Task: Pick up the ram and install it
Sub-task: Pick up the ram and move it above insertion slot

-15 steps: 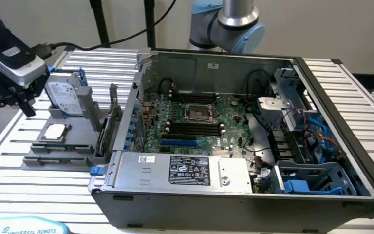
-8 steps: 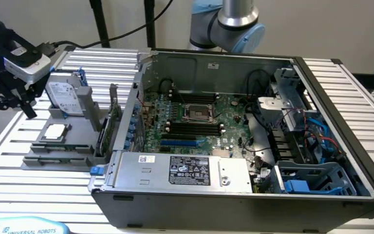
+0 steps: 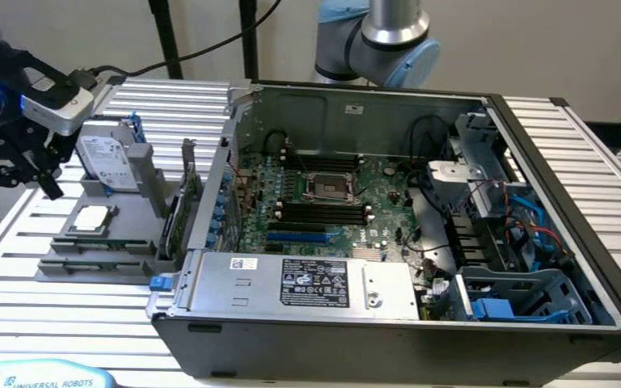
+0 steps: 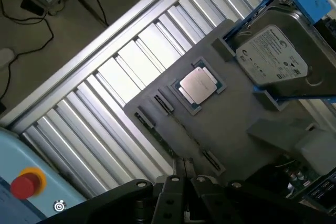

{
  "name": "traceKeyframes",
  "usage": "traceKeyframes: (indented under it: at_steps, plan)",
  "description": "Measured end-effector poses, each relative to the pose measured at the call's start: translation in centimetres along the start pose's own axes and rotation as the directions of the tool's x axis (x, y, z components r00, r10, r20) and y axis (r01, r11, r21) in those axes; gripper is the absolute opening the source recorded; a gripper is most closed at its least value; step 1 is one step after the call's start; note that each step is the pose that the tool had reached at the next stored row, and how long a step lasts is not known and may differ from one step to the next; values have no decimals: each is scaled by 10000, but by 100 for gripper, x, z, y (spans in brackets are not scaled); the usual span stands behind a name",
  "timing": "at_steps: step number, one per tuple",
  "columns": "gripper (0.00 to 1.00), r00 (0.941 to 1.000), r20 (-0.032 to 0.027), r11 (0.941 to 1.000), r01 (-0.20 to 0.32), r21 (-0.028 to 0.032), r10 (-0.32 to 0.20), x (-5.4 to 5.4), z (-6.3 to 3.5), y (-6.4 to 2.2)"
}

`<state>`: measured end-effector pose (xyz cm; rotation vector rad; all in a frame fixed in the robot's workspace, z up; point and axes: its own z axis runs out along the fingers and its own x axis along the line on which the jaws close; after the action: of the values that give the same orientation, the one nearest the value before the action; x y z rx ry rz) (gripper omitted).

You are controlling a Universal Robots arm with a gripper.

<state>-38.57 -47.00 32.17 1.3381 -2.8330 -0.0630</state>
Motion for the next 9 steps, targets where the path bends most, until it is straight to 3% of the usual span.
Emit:
traceKeyframes:
  at_steps: [5,9]
  plan:
    - [11,9960,-25,9960,898,4,-898,0,31,-1]
    - [11,9868,-40,9868,1622,12,-1622,1,51,-2]
